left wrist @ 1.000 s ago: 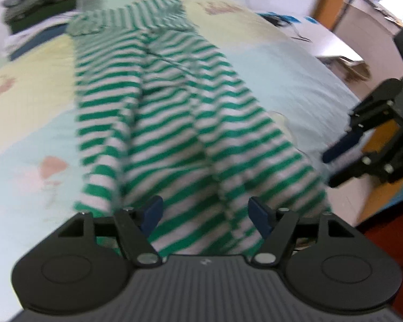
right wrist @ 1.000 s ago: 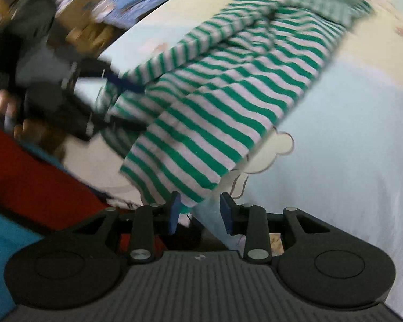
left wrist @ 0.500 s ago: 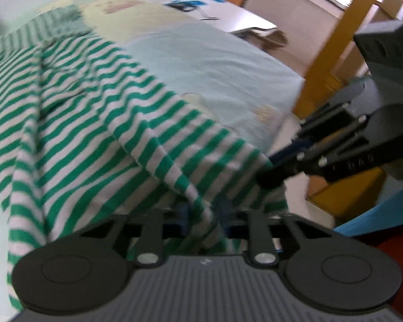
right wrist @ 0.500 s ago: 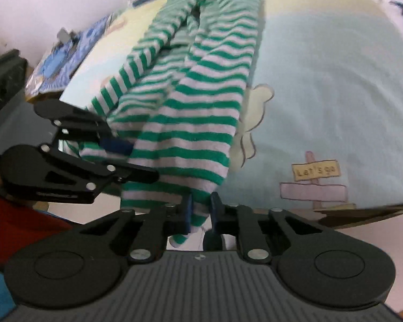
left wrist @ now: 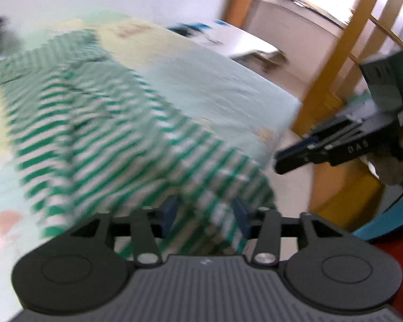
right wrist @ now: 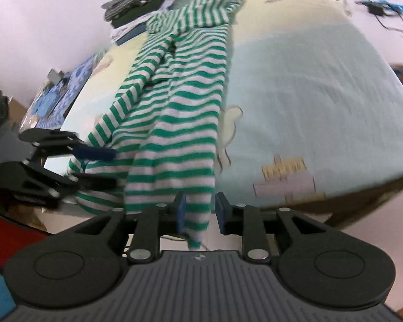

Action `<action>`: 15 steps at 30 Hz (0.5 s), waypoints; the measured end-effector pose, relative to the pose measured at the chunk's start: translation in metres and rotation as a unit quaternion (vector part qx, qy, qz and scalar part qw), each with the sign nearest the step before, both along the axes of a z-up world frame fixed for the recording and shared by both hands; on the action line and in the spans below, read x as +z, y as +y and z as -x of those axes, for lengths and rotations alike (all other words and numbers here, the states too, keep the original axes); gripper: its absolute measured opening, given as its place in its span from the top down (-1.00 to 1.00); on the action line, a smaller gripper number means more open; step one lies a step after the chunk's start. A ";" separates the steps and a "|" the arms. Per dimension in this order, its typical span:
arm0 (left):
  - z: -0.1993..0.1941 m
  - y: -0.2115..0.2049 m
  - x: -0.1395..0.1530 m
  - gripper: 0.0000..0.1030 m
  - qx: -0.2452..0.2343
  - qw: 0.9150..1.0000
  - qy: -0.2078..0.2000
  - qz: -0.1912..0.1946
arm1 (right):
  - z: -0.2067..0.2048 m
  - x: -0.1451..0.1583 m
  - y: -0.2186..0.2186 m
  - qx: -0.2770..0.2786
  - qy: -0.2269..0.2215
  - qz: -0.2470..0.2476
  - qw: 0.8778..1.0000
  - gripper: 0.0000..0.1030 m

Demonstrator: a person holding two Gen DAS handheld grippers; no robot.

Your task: Fold clothes

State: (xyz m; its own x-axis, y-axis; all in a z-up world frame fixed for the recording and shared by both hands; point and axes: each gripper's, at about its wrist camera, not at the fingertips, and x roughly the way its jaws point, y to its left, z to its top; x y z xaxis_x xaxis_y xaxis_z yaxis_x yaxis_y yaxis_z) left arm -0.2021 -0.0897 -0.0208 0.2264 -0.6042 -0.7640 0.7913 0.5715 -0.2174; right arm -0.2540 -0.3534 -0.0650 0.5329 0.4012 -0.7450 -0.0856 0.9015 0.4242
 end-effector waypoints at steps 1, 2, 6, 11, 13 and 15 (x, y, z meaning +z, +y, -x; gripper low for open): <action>-0.003 0.012 0.005 -0.04 0.028 1.000 -0.004 -0.002 | -0.004 0.004 0.000 0.012 -0.011 0.000 1.000 0.60; -0.006 0.024 0.010 -0.10 0.057 0.998 -0.009 -0.004 | -0.008 0.008 0.001 0.024 -0.022 -0.001 0.999 0.60; -0.021 0.093 0.011 -0.21 0.197 0.980 0.029 -0.015 | -0.040 0.018 0.029 0.096 -0.075 -0.010 0.992 0.47; -0.014 0.135 -0.011 -0.30 0.291 0.954 0.065 -0.024 | -0.101 0.004 0.087 0.143 -0.062 -0.024 0.987 0.42; -0.010 0.142 -0.019 -0.35 0.300 0.950 0.083 -0.010 | -0.119 0.007 0.108 0.158 -0.074 -0.023 0.984 0.41; -0.005 0.145 -0.024 -0.42 0.300 0.950 0.087 -0.001 | -0.132 0.013 0.128 0.197 -0.091 -0.025 0.976 0.37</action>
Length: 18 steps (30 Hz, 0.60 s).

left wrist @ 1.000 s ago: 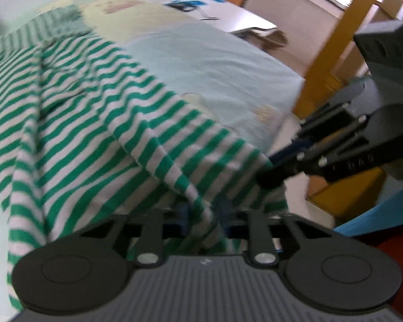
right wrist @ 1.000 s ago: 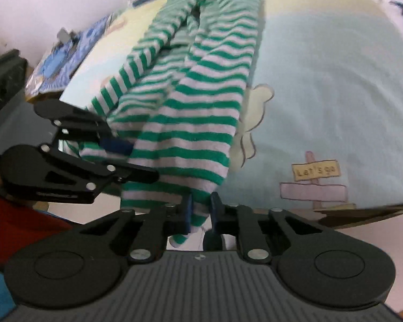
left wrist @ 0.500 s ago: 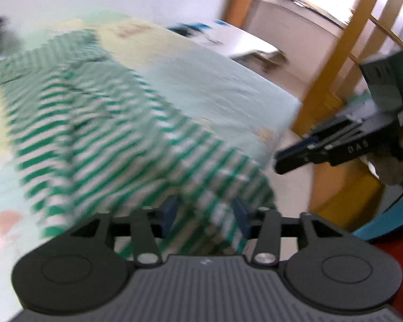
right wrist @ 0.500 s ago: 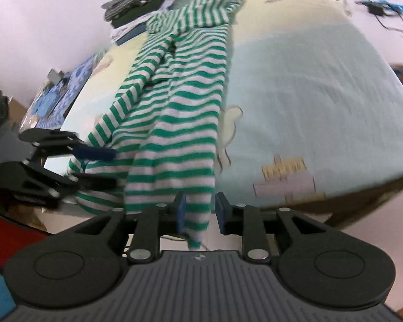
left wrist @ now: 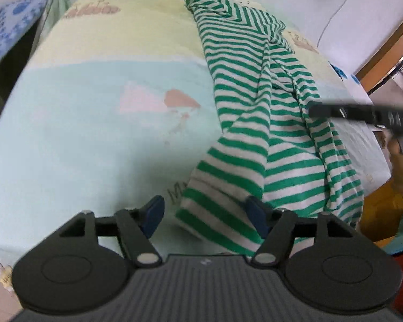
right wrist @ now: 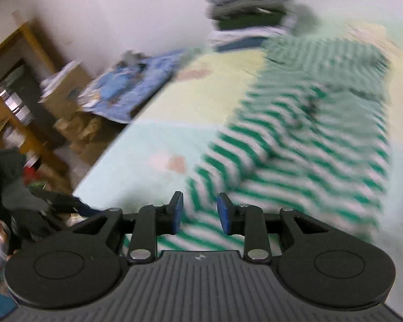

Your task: Fold clothes

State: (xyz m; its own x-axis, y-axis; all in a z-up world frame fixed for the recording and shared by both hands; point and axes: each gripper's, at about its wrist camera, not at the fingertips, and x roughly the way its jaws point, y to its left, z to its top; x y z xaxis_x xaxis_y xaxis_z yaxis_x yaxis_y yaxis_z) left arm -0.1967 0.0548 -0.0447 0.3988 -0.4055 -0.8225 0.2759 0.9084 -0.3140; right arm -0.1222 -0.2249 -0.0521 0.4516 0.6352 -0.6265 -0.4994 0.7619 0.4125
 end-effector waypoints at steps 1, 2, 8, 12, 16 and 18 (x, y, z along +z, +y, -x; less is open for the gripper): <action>0.002 0.003 -0.001 -0.43 -0.003 1.000 -0.001 0.002 | -0.004 0.002 0.008 0.026 0.000 0.009 1.000 0.34; 0.004 0.002 -0.002 -0.42 -0.001 1.000 -0.003 0.002 | -0.009 0.001 0.020 0.043 0.003 0.027 0.999 0.34; 0.012 -0.004 -0.007 0.26 0.016 0.999 -0.008 0.043 | -0.021 -0.019 0.073 0.086 -0.038 0.154 0.984 0.36; 0.018 -0.008 0.000 0.67 0.019 0.997 -0.013 0.067 | -0.023 -0.029 0.062 0.097 0.003 0.149 0.984 0.55; 0.020 -0.017 0.017 0.68 -0.016 0.994 -0.016 0.111 | -0.012 -0.027 0.039 0.106 0.040 0.170 0.979 0.55; 0.020 -0.031 0.018 0.68 -0.049 0.993 -0.016 0.108 | -0.006 -0.021 0.027 0.089 0.031 0.173 0.980 0.54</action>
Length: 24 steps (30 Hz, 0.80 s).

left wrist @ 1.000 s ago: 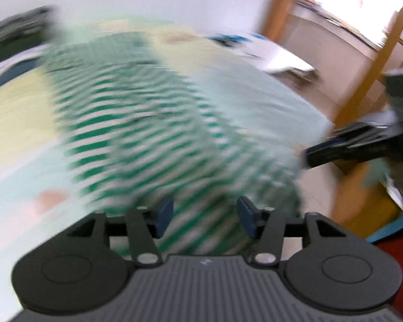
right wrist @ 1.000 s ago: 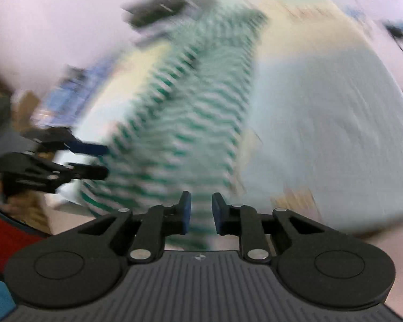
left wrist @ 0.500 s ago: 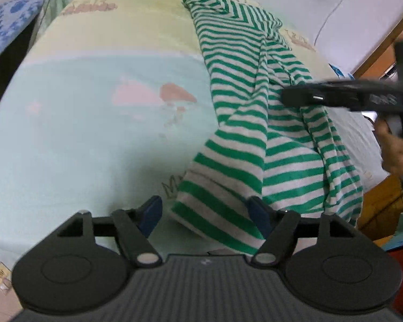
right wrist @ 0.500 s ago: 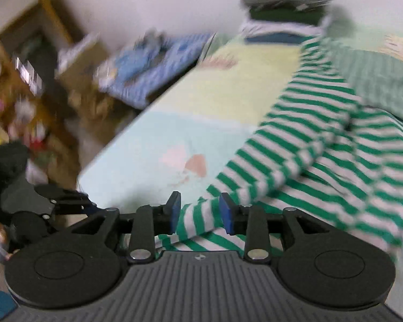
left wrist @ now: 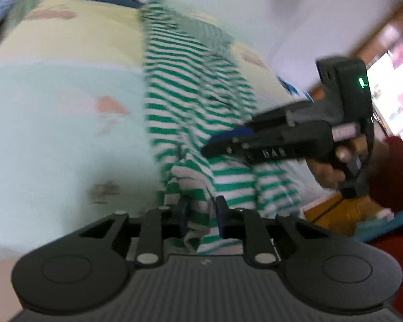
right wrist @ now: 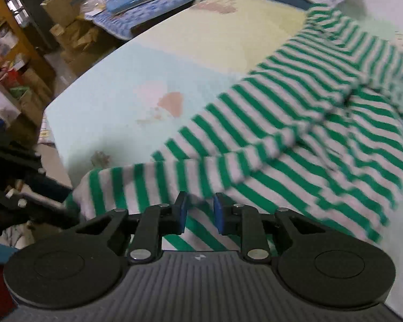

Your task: Fold clothes

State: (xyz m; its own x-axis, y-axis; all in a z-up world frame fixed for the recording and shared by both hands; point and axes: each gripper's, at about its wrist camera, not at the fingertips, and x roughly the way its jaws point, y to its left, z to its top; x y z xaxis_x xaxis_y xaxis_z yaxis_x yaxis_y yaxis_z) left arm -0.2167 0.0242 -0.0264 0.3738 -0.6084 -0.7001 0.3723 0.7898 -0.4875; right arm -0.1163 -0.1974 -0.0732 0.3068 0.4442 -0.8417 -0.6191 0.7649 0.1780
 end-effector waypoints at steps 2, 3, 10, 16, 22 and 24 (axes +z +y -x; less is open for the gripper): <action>0.000 -0.012 0.000 0.68 -0.032 0.999 -0.001 -0.004 | 0.003 0.010 -0.015 -0.038 0.000 -0.021 0.999 0.39; 0.000 -0.018 -0.001 0.68 -0.047 0.999 0.000 -0.006 | 0.002 0.014 -0.021 -0.063 0.004 -0.038 0.997 0.34; -0.002 -0.044 -0.006 0.69 -0.108 0.994 0.004 -0.011 | 0.012 0.007 -0.024 -0.109 0.112 -0.155 0.975 0.23; 0.006 -0.061 -0.009 0.74 -0.154 0.988 0.014 -0.015 | 0.041 0.004 -0.028 -0.097 0.106 -0.104 0.984 0.89; 0.012 -0.022 -0.001 0.21 -0.090 0.996 -0.005 -0.030 | 0.060 -0.010 -0.060 -0.134 0.114 -0.091 0.980 0.79; 0.007 -0.008 -0.005 0.21 -0.065 0.997 0.003 -0.029 | 0.064 -0.011 -0.068 -0.143 0.113 -0.103 0.978 0.64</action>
